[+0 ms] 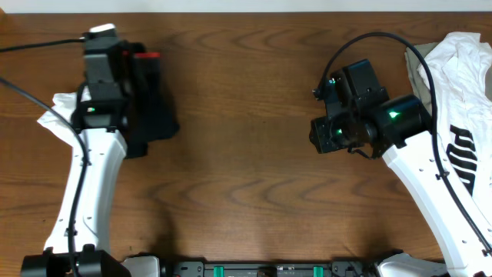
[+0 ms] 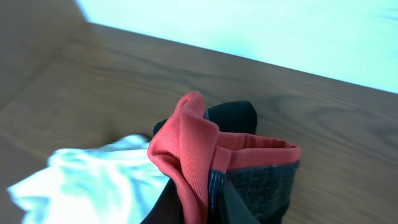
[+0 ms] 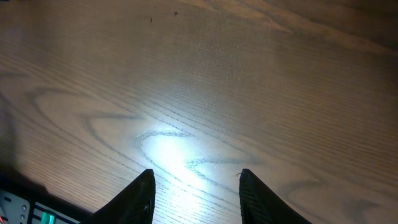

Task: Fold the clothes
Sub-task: 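Carry the folded pants left onto the white cloth with the left gripper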

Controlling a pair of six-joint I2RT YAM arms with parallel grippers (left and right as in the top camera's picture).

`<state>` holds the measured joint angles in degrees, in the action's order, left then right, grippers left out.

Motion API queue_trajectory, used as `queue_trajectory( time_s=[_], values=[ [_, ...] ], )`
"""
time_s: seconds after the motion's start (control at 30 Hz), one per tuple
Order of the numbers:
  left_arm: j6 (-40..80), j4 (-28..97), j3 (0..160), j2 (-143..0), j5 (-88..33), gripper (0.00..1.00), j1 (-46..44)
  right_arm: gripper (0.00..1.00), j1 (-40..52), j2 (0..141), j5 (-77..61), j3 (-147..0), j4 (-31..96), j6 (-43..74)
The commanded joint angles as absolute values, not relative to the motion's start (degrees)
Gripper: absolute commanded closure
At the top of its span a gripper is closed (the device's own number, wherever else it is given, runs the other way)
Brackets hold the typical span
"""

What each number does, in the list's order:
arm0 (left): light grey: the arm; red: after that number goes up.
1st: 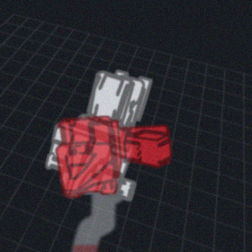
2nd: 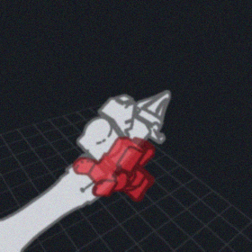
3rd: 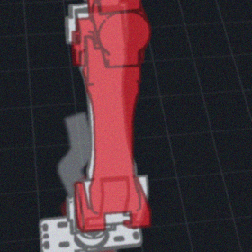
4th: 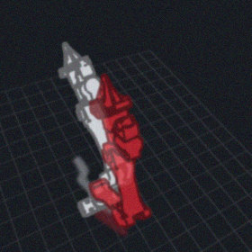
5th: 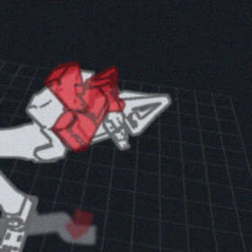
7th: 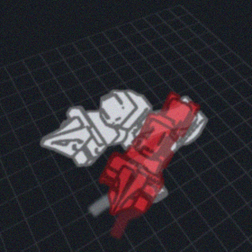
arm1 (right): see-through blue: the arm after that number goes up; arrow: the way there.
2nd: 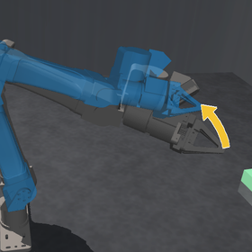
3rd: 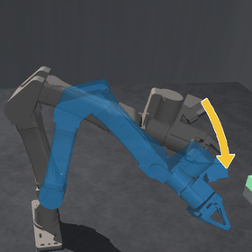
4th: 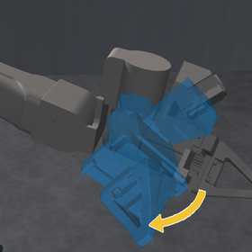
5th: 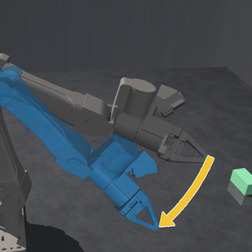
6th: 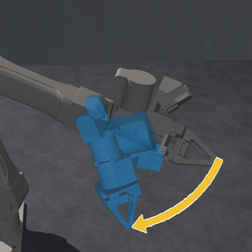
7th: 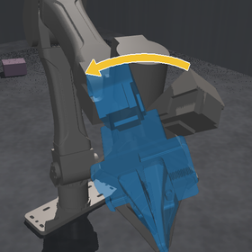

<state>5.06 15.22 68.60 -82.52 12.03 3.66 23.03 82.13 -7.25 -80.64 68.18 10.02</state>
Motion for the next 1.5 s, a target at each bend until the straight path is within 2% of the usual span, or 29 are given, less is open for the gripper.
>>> queue_trajectory(
  time_s=[0.0, 0.4, 0.73, 0.8, 0.9, 0.93, 0.97, 1.13, 1.27, 1.4, 1.47],
  values=[
    [4.3, 13.8, 70.5, -82.0, 14.5, 0.94, 7.7, 0.57, 22.2, 82.5, -7.5, -80.8, 68.4, 9.8],
    [7.5, 13.6, 70.5, -84.3, 14.0, 0.94, 21.6, 0.58, 22.2, 82.5, -7.6, -80.8, 68.6, 9.8],
    [11.3, 13.6, 70.5, -89.9, 14.0, 0.93, 27.4, 0.57, 22.2, 82.5, -8.5, -80.8, 68.6, 9.8],
    [11.3, 13.6, 70.5, -90.5, 14.0, 0.83, 28.3, 0.57, 22.2, 82.5, -8.4, -80.8, 68.6, 9.8],
    [11.3, 13.4, 70.5, -90.6, 14.0, 0.27, 30.0, 0.58, 22.2, 82.5, -8.4, -80.8, 68.6, 9.8],
    [11.3, 13.3, 70.5, -90.5, 14.0, 0.12, 30.6, 0.57, 22.2, 82.5, -8.4, -80.8, 68.6, 9.8],
    [11.8, 13.3, 70.5, -90.5, 14.1, 0.02, 31.3, 0.57, 22.2, 82.5, -8.4, -80.8, 68.6, 9.8],
    [17.8, 14.1, 70.5, -89.5, 12.8, 0.02, 34.4, 0.57, 22.2, 82.5, -8.4, -80.8, 68.6, 9.8],
    [17.7, 11.3, 70.5, -87.4, -3.6, 0.02, 35.0, 0.57, 22.2, 82.5, -8.4, -80.8, 68.6, 9.8],
    [17.7, 8.1, 70.5, -86.8, -28.1, 0.02, 34.9, 0.56, 22.1, 82.5, -8.4, -80.8, 68.6, 9.8],
    [18.3, 8.3, 70.5, -87.2, -34.5, 0.02, 34.9, 0.57, 22.1, 82.5, -8.4, -80.8, 68.6, 9.8]
  ],
)
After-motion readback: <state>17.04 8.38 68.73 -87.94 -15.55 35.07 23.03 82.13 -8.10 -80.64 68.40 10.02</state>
